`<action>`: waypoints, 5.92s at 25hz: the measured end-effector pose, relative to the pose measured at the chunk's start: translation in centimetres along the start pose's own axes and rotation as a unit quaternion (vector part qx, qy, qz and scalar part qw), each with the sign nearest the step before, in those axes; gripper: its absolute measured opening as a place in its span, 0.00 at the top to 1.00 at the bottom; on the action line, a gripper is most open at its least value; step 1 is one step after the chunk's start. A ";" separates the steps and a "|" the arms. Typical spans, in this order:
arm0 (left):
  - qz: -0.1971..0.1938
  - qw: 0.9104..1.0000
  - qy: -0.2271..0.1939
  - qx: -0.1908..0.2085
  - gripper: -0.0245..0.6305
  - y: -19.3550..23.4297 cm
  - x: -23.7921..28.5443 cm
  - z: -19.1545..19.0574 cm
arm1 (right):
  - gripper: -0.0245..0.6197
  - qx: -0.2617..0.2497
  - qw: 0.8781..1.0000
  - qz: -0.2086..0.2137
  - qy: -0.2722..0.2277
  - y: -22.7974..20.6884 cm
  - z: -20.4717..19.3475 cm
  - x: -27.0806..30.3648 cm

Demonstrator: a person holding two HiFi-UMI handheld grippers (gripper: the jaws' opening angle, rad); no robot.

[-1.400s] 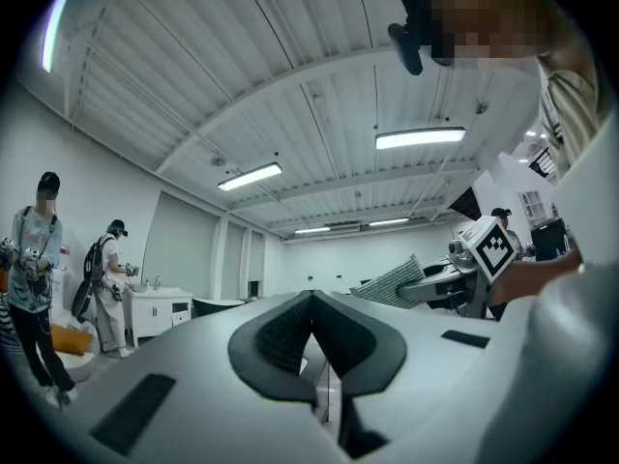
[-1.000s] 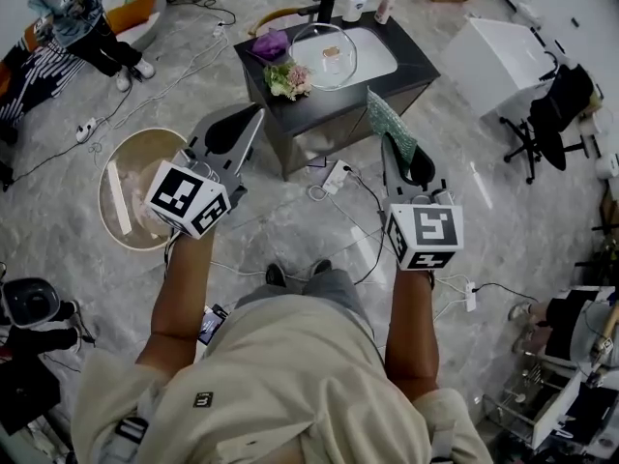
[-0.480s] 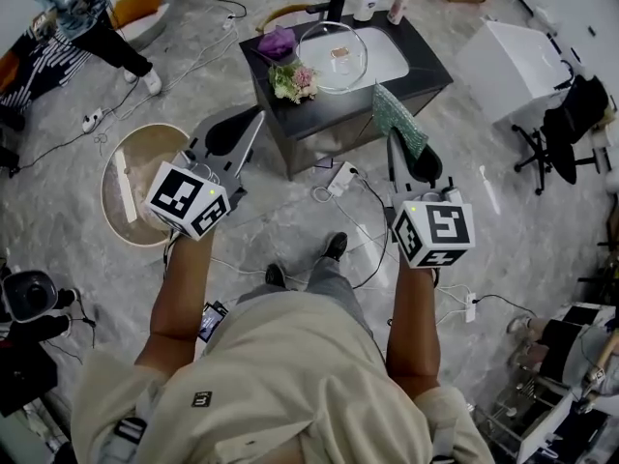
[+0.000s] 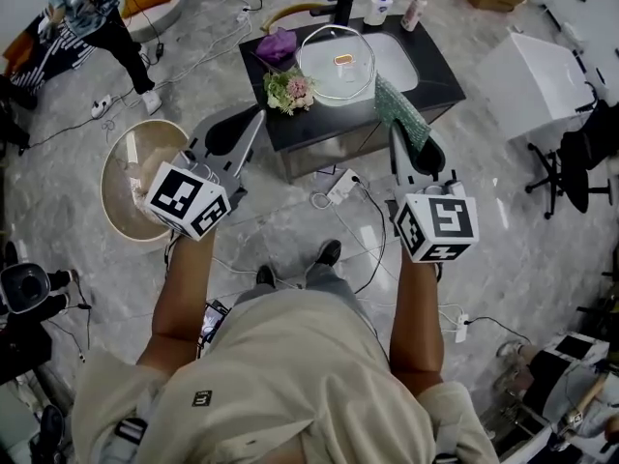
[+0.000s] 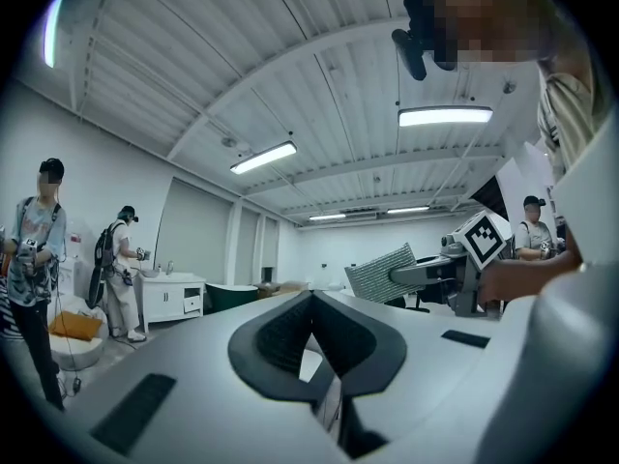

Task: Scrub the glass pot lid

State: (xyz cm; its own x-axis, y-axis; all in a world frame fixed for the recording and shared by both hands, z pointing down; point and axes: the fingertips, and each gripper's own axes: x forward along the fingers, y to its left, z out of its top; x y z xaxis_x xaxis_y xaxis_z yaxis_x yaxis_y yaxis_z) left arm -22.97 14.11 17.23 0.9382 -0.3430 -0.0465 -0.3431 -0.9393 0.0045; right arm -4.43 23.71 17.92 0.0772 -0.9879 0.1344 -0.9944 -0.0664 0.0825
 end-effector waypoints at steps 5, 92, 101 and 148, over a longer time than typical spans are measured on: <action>0.020 1.000 0.008 -0.004 0.94 -0.3 3.5 -0.5 | 0.84 0.002 1.000 0.017 0.003 -3.8 -0.6 2.4; 0.213 0.967 0.077 -0.113 0.94 20.6 28.1 -13.5 | 0.83 -0.063 0.955 0.205 0.205 -19.9 -13.3 45.5; 0.234 0.955 0.094 -0.154 0.94 21.7 27.5 -19.2 | 0.83 -0.102 0.935 0.211 0.266 -19.1 -21.6 51.5; 0.218 0.946 0.148 -0.187 0.94 23.3 28.8 -28.5 | 0.83 -0.219 0.833 0.323 0.392 -7.6 -44.1 43.2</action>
State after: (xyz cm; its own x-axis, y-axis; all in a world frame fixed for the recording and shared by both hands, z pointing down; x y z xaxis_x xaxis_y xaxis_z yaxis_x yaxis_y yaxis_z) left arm -2.66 -17.94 44.44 0.7013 -0.6358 0.3223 -0.7128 -0.6266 0.3151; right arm 9.64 -12.27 66.63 -0.2690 -0.3903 0.8805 -0.7378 0.6712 0.0721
